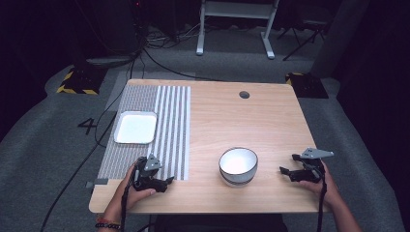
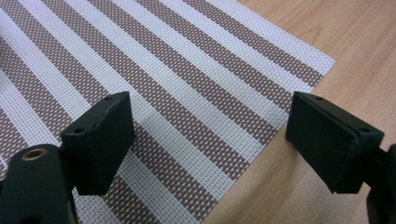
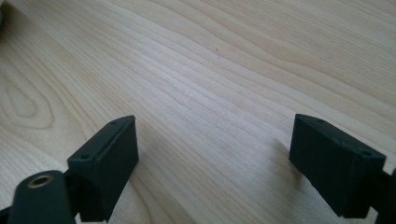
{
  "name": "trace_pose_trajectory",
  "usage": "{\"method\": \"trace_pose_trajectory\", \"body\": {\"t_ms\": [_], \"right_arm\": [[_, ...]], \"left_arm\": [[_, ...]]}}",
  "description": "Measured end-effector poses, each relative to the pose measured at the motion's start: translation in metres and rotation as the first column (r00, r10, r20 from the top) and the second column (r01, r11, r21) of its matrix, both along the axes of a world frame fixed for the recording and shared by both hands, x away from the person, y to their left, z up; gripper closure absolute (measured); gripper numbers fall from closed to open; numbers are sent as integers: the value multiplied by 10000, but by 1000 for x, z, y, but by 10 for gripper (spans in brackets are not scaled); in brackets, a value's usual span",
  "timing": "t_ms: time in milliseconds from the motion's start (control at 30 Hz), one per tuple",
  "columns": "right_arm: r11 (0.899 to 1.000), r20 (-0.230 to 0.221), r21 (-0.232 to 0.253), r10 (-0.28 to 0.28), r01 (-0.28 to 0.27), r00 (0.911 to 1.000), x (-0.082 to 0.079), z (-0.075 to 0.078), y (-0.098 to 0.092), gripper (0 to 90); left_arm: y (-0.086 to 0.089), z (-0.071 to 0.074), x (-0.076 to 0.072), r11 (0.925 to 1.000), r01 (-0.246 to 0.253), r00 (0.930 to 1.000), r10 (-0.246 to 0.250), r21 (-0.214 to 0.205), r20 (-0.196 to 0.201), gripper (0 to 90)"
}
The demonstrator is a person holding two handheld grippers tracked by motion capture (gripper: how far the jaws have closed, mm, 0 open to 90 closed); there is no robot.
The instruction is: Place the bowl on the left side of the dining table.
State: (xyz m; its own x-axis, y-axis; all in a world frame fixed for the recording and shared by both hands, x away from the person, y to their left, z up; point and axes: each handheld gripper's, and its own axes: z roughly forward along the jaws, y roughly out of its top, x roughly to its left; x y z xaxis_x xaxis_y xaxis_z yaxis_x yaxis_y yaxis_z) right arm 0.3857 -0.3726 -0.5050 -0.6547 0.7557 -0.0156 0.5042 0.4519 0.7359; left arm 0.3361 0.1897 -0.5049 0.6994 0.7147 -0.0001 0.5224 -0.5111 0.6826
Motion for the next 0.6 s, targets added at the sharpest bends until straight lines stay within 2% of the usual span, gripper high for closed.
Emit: {"method": "trace_pose_trajectory", "body": {"t_ms": [100, 233, 300, 400, 467, 500, 600], "right_arm": [[10000, 1, 1, 0, 0, 10000, 0, 0, 0, 157], [10000, -3, 1, -3, 3, 10000, 0, 0, 0, 156], [10000, 2, 1, 2, -2, 10000, 0, 0, 0, 157], [10000, -5, 5, -5, 5, 10000, 0, 0, 0, 157], [10000, -6, -26, 39, -39, 10000, 0, 0, 0, 157], [10000, -15, -22, 28, -28, 10000, 0, 0, 0, 157], [10000, -10, -11, 20, -20, 10000, 0, 0, 0, 157]], "left_arm": [[0, -1, -1, 9999, -33, 9999, 31, -131, -167, 156], [0, -1, -2, 9999, -56, 9998, 54, -118, -203, 156], [1, 0, -2, 10000, 20, 10000, -20, 5, -37, 156], [2, 0, -4, 10000, 14, 9999, -15, -64, -127, 156], [2, 1, -4, 10000, 33, 10000, -33, 86, 24, 156], [1, 1, -5, 10000, -59, 9998, 59, -25, -167, 157], [1, 2, -5, 9999, 5, 9997, -3, 104, -264, 163]]}}
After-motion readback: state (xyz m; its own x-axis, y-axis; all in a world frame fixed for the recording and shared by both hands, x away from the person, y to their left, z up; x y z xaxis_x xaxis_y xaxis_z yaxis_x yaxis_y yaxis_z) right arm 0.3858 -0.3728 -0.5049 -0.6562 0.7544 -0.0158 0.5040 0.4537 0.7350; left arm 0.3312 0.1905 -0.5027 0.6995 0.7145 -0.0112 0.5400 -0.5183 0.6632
